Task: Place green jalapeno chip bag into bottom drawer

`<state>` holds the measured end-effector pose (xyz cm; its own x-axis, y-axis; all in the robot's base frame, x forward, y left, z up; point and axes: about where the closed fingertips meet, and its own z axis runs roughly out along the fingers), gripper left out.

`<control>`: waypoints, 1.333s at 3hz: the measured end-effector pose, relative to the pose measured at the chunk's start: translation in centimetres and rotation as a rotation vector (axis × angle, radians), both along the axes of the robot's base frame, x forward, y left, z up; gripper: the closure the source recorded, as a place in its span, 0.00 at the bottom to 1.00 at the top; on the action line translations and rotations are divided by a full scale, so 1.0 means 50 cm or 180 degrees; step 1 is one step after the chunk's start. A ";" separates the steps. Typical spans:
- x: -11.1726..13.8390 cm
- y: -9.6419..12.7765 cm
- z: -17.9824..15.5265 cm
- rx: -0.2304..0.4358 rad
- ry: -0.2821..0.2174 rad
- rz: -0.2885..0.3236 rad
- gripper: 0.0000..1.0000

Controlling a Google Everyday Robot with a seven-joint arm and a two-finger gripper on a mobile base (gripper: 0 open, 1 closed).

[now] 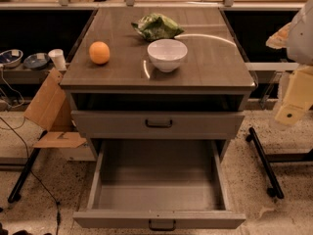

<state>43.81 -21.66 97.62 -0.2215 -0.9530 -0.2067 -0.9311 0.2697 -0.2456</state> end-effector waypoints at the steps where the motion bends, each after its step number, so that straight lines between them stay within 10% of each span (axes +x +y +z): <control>1: 0.000 0.000 0.000 0.0000 0.0000 0.0000 0.00; 4: 0.028 0.093 0.030 0.0735 -0.0032 0.0018 0.00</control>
Offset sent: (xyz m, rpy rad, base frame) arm 0.0222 0.0405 0.0099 0.1540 -0.0107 -0.0520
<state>45.24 -17.01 99.10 -0.2132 -0.8814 -0.4216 -0.9305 0.3147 -0.1874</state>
